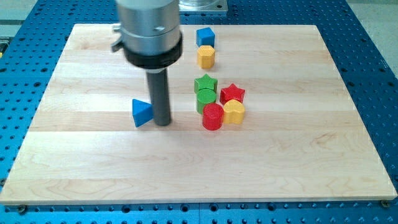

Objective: Place the yellow hexagon above the blue triangle

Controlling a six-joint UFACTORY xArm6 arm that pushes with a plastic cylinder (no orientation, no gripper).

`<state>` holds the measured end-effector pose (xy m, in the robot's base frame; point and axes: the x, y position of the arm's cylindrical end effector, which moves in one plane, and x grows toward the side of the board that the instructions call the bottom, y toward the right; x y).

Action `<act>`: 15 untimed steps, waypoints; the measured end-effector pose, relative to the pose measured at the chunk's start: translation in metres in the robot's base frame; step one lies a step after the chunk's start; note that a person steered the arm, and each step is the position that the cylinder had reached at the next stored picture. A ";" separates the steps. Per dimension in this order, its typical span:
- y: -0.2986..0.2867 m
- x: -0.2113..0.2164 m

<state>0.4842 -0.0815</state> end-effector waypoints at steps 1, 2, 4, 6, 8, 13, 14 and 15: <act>-0.070 -0.016; -0.106 -0.046; -0.058 -0.091; -0.140 -0.081; -0.152 -0.080; 0.145 -0.191; 0.034 -0.176; 0.021 -0.150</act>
<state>0.3340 -0.0600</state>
